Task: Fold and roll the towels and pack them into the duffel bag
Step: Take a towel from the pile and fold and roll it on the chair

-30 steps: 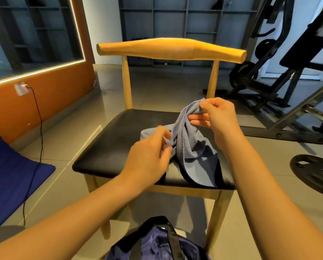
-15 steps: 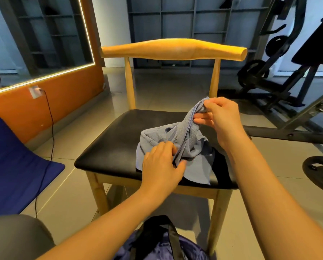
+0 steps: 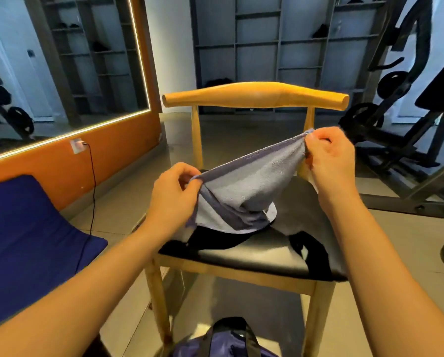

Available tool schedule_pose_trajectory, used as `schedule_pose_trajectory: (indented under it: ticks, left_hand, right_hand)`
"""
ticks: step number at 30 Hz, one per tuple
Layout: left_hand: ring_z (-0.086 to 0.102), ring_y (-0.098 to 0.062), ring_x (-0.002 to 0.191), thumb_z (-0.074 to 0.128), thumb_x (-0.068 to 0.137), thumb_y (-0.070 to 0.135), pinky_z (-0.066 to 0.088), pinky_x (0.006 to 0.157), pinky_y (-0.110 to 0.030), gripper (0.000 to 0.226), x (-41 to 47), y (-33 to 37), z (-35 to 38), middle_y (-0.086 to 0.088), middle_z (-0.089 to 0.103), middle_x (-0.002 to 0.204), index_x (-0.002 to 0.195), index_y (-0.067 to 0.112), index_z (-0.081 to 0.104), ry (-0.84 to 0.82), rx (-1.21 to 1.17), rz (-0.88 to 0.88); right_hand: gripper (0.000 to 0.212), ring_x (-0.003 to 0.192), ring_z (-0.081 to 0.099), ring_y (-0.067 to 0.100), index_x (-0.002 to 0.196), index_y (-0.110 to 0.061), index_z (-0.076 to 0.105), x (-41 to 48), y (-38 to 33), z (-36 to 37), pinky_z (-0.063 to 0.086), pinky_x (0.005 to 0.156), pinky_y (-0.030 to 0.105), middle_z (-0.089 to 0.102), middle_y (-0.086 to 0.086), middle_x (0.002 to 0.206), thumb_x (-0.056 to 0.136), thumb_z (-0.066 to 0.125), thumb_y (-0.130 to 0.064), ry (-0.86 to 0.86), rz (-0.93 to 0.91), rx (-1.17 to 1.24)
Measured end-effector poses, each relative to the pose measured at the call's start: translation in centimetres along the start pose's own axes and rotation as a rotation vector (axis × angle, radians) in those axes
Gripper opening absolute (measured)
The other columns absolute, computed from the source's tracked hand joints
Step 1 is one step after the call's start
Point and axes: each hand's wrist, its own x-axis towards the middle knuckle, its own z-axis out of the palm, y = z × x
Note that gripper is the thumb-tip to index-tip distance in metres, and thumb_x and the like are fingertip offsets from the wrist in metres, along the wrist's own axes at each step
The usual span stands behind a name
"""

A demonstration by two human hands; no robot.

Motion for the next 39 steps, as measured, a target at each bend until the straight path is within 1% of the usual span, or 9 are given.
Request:
schedule_pose_trajectory:
  ticks: [6,9,15,21,25,29,34,37,39]
  left_hand:
    - [0.064,-0.007,0.087,0.072,0.093,0.026,0.055,0.074,-0.017,0.017,1.0,1.5,-4.8,0.014,0.065,0.090,0.099,0.025,0.055,-0.144,-0.022,0.189]
    - [0.064,-0.008,0.084,0.076,0.089,0.027,0.055,0.072,-0.018,0.016,-0.6,1.5,-4.3,0.017,0.066,0.086,0.092,0.028,0.060,-0.239,0.005,0.227]
    - [0.057,-0.008,0.076,0.078,0.084,0.027,0.050,0.067,-0.030,0.019,-5.3,-1.3,0.5,0.013,0.062,0.079,0.080,0.025,0.060,-0.295,0.049,0.268]
    - [0.056,-0.010,0.075,0.071,0.088,0.034,0.055,0.069,-0.034,0.009,-8.0,-3.1,2.5,0.013,0.065,0.085,0.089,0.028,0.065,-0.335,0.153,0.306]
    - [0.058,-0.008,0.079,0.066,0.094,0.030,0.056,0.072,-0.032,0.005,-8.2,-3.9,2.6,0.012,0.065,0.089,0.092,0.026,0.068,-0.350,0.128,0.259]
    - [0.062,-0.008,0.085,0.057,0.100,0.015,0.052,0.076,-0.028,0.011,-6.3,-4.0,1.7,0.009,0.067,0.088,0.095,0.020,0.065,-0.247,-0.161,0.070]
    - [0.061,0.006,0.084,0.061,0.100,0.016,0.044,0.071,-0.006,0.008,0.5,-1.7,-2.4,0.010,0.068,0.091,0.097,0.017,0.068,-0.008,-0.284,0.023]
    - [0.063,0.001,0.082,0.063,0.099,0.019,0.050,0.073,-0.015,0.009,5.5,-0.7,-5.8,0.007,0.069,0.089,0.100,0.014,0.071,0.118,-0.264,0.078]
    - [0.064,0.002,0.084,0.063,0.100,0.025,0.050,0.070,-0.010,0.014,8.0,-0.2,-8.0,0.006,0.070,0.092,0.104,0.015,0.072,0.133,-0.222,0.076]
  right_hand:
    - [0.011,0.070,0.051,-0.003,0.101,-0.009,0.055,0.2,-5.1,-0.2,0.045,0.065,0.016,0.056,-0.009,0.082,0.104,0.054,-0.019,0.084,-0.187,0.050]
    - [0.013,0.071,0.058,-0.006,0.108,-0.010,0.057,1.1,-6.5,0.5,0.051,0.067,0.016,0.059,-0.010,0.085,0.104,0.053,-0.023,0.104,-0.089,0.045]
    - [0.019,0.086,0.057,0.008,0.115,-0.011,0.058,0.9,-4.0,2.1,0.045,0.068,0.021,0.057,-0.006,0.095,0.105,0.052,-0.026,0.077,0.179,-0.137]
    - [0.010,0.081,0.056,0.007,0.104,-0.015,0.058,-0.7,-2.0,0.2,0.045,0.067,0.024,0.057,-0.007,0.091,0.104,0.054,-0.025,0.159,0.222,-0.145]
    - [0.006,0.085,0.058,0.008,0.104,-0.017,0.059,-1.0,-1.0,-0.7,0.046,0.070,0.022,0.058,-0.006,0.094,0.102,0.055,-0.021,0.204,0.241,-0.162]
    - [0.014,0.079,0.055,0.006,0.105,-0.015,0.069,-0.5,-1.0,-1.7,0.044,0.067,0.023,0.061,-0.007,0.089,0.100,0.057,-0.020,0.217,0.250,-0.185]
    - [0.016,0.081,0.059,0.016,0.097,-0.014,0.075,0.7,-3.6,-2.5,0.045,0.062,0.025,0.068,-0.002,0.088,0.100,0.060,-0.020,0.139,0.228,-0.208]
    - [0.019,0.084,0.066,0.020,0.101,-0.013,0.072,1.0,-7.5,-2.3,0.056,0.067,0.032,0.073,0.006,0.095,0.103,0.056,-0.022,-0.208,0.117,-0.161]
    - [0.019,0.079,0.068,0.016,0.103,-0.010,0.070,1.4,-10.0,-1.7,0.057,0.063,0.029,0.072,0.006,0.093,0.104,0.054,-0.021,-0.320,0.043,-0.133]
